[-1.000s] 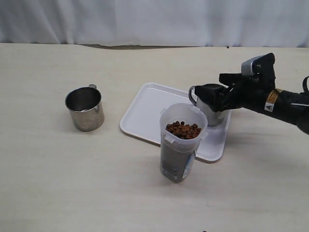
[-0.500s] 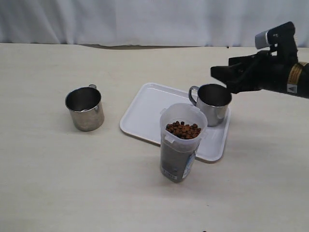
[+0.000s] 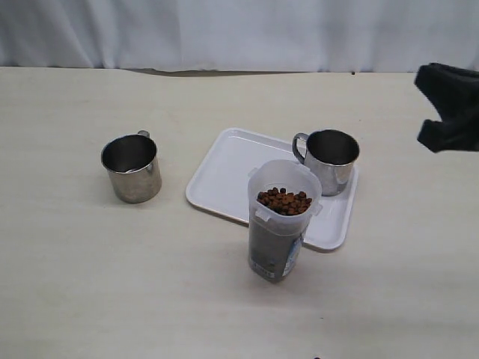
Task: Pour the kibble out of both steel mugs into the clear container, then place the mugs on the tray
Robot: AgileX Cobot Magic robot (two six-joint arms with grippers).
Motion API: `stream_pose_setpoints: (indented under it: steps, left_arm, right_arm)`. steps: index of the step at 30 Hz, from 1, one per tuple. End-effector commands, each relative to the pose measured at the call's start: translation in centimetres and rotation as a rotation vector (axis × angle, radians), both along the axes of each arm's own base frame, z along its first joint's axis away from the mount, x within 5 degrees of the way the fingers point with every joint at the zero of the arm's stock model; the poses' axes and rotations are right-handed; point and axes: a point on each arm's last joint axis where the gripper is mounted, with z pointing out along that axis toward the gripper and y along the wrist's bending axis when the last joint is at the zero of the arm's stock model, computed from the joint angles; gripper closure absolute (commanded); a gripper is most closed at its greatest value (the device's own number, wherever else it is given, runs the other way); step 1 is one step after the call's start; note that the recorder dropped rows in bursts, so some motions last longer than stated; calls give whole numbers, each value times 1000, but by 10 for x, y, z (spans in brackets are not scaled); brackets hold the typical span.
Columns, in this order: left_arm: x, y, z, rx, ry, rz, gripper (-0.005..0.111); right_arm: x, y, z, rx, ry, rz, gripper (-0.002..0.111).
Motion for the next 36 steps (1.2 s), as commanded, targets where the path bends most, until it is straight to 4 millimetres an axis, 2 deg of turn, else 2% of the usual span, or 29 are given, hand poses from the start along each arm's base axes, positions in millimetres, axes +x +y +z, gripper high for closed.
stream_pose_setpoints:
  steps: [1, 4, 7, 10, 15, 21, 25, 31, 36]
  left_arm:
    - [0, -1, 0, -6, -12, -9, 107]
    - [0, -1, 1, -6, -19, -9, 107]
    - [0, -1, 6, -5, -72, -12, 107]
    - [0, -1, 13, -7, -146, -15, 107]
    - [-2, -2, 25, -6, -287, -21, 107]
    - [-5, -2, 37, -5, -427, -27, 107]
    - [-6, -2, 38, -43, -435, -33, 107]
    - [0, -3, 32, 3, -351, -39, 107]
    - [23, -6, 23, 72, -199, -64, 107]
  right_arm:
    - [-49, -13, -11, 68, -106, -92, 103]
    - [-77, -18, -17, 98, -181, -111, 103]
    - [-96, -22, -26, 127, -229, -133, 103]
    - [-107, -25, -24, 133, -285, -155, 103]
    - [-118, -33, -27, 115, -265, -241, 103]
    - [-125, -38, -30, 109, -260, -289, 103]
    - [-125, -39, -30, 108, -259, -293, 103]
    - [-125, -39, -30, 123, -253, -292, 103]
    - [-125, -39, -30, 151, -240, -290, 103]
